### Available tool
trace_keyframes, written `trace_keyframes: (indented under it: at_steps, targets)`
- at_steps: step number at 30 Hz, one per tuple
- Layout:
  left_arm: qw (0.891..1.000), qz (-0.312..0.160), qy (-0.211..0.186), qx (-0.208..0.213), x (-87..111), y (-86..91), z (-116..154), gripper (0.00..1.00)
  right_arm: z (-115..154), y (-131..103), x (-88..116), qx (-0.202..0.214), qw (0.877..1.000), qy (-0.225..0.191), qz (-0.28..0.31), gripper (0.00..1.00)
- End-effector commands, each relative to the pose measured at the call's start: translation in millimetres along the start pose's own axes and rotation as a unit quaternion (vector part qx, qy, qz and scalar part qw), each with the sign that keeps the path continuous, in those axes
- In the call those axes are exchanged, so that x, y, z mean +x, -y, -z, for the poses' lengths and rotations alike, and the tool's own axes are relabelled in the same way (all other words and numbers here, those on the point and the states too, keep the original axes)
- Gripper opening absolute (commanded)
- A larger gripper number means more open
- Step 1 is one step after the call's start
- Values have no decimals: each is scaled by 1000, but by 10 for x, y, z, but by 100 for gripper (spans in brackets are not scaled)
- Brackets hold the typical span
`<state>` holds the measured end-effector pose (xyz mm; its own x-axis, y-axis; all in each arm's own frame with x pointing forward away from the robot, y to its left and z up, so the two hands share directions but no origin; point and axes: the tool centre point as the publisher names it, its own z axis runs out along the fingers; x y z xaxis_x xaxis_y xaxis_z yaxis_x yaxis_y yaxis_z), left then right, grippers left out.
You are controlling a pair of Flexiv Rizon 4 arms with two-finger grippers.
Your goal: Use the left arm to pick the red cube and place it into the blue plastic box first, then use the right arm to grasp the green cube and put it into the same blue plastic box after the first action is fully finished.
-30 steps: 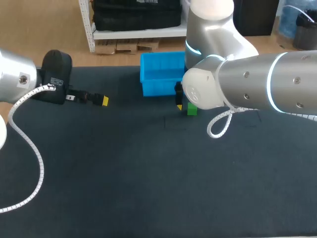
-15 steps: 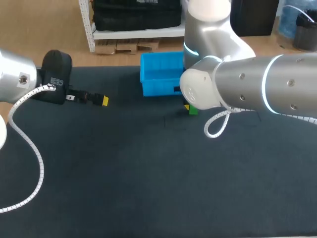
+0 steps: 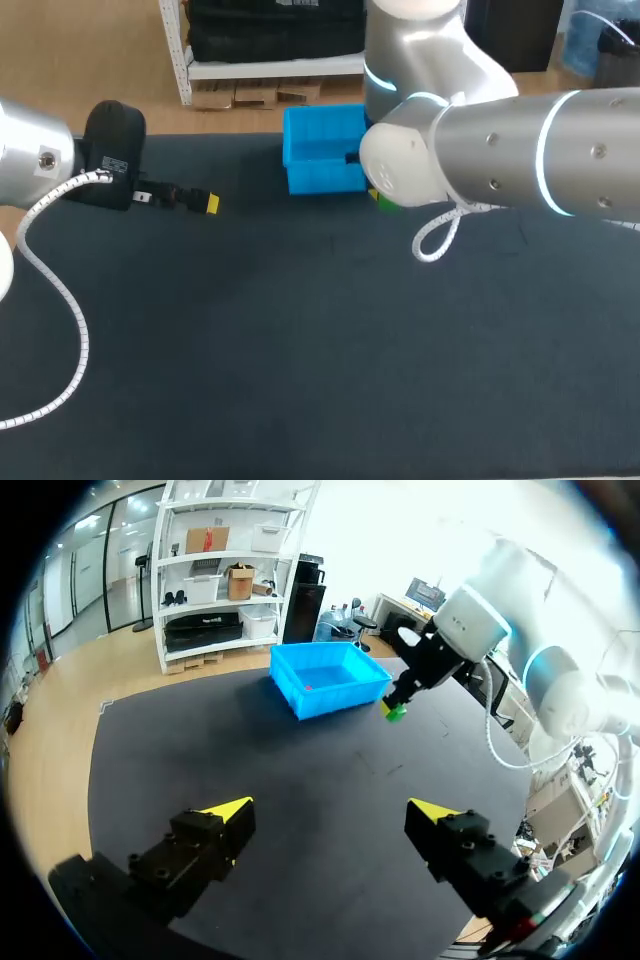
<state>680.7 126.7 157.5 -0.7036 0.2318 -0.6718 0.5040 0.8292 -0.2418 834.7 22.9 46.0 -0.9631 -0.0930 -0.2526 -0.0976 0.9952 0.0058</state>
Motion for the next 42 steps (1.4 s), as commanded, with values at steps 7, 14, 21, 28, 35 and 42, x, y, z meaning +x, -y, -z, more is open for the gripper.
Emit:
trace_keyframes:
  at_steps: [7,14,21,28,35,42]
  targets:
    - [1000,0,0,0,-5,-3,-12,100,788,122,-149,35,995,89,26,0]
    - [1000,0,0,0,-5,-3,-12,100,1012,122,-286,48,991,122,40,0]
    - [1000,0,0,0,-5,-3,-12,100,989,82,-274,36,990,128,40,0]
    - [1000,0,0,0,-5,-3,-12,100,965,106,-417,29,989,139,36,0]
    - [1000,0,0,0,-5,-3,-12,100,880,145,-748,17,988,147,39,0]
    - [1000,0,0,0,-5,-3,-12,100,734,128,-1133,-1,988,143,50,0]
